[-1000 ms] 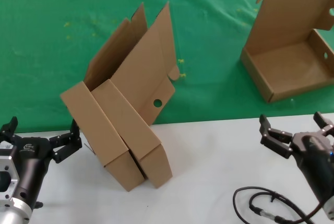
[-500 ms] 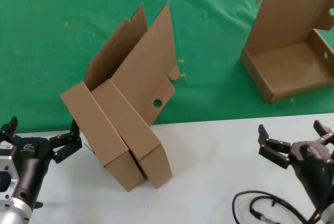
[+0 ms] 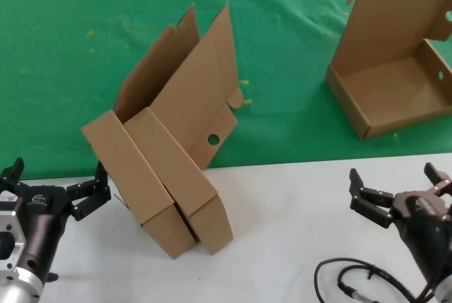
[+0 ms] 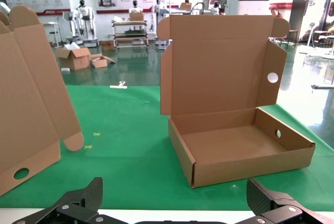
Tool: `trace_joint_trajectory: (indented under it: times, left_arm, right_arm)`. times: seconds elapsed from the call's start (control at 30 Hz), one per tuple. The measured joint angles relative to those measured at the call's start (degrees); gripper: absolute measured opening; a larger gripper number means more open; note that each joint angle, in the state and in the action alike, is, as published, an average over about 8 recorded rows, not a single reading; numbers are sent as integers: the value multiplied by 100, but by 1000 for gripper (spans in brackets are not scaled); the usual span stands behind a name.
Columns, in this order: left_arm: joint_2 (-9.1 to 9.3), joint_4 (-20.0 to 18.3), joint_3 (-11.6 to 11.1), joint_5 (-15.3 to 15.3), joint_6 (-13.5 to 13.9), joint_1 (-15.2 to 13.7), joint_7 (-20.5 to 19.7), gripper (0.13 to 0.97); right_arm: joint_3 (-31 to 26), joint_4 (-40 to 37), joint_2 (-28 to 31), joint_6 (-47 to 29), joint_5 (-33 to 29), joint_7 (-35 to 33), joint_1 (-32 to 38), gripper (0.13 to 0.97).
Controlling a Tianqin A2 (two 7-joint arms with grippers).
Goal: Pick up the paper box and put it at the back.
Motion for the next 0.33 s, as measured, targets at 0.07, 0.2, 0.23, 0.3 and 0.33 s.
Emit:
trace_joint_trajectory:
  times: [0.07, 0.2, 0.23, 0.3, 0.33]
  left_arm:
    - [0, 0, 0, 0, 0, 0, 0, 966]
    - [0, 0, 0, 0, 0, 0, 0, 966]
    - [0, 0, 0, 0, 0, 0, 0, 966]
    - [0, 0, 0, 0, 0, 0, 0, 966]
    - [0, 0, 0, 0, 0, 0, 0, 966]
  right_arm:
    - [0, 0, 0, 0, 0, 0, 0, 966]
    - [0, 0, 0, 0, 0, 0, 0, 966]
    - [0, 0, 0, 0, 0, 0, 0, 966]
    - [0, 0, 0, 0, 0, 0, 0, 966]
    - [0, 0, 0, 0, 0, 0, 0, 966]
